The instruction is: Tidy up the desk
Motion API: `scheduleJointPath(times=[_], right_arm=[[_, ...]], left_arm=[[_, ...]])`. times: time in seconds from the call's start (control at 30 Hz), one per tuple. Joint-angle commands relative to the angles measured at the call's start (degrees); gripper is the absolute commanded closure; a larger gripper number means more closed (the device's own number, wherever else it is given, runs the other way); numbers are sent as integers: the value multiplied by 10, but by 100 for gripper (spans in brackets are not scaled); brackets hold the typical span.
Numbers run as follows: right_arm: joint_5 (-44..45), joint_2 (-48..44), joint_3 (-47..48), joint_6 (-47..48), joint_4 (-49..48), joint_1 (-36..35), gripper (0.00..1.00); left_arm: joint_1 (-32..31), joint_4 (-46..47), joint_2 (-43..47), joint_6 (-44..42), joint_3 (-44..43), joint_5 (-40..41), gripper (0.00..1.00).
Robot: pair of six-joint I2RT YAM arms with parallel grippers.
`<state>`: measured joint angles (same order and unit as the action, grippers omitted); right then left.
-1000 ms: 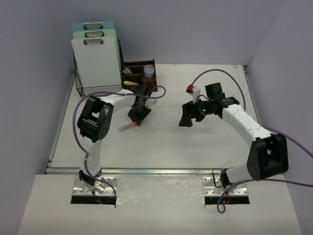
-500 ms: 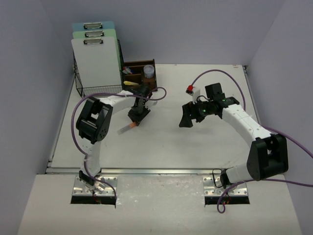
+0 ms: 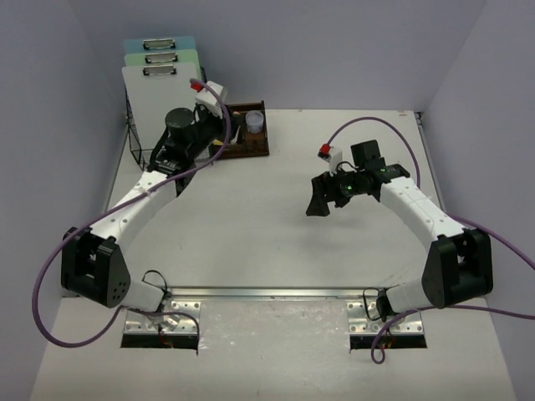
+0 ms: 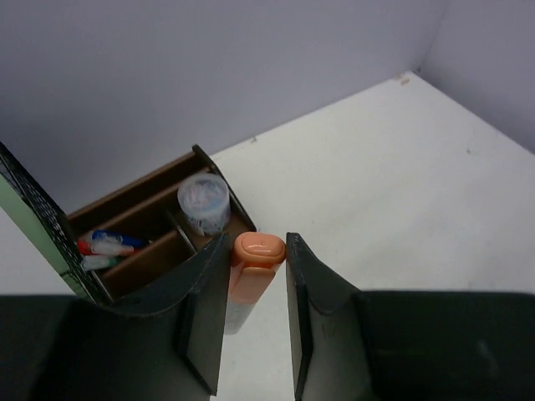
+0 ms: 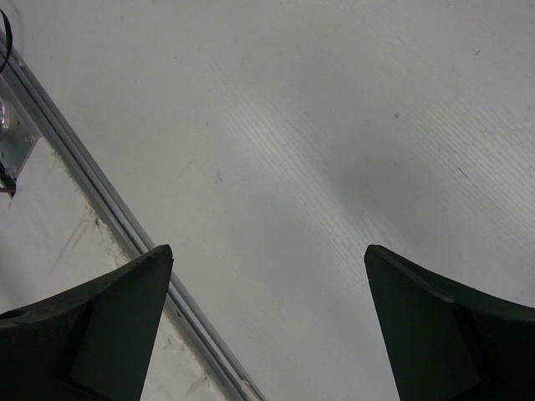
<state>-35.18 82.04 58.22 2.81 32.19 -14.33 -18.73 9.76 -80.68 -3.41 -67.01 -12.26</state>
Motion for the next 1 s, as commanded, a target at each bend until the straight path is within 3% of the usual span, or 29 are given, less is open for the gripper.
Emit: scheduleJointPath(times=[0.0,0.13,0.43,0.97], right_arm=[[-10,0,28,4,-8,4,3],[-7,4,30,5,-8,4,3],[-3,20,34,8,-5,5,3],[7,35,45,16,9,7,1]], left_arm=[[15,227,-53,62,51,16,100],[25,324,-106,68,42,58,100],[27,405,-195,22,12,88,100],[62,421,-298,32,-29,87,100]])
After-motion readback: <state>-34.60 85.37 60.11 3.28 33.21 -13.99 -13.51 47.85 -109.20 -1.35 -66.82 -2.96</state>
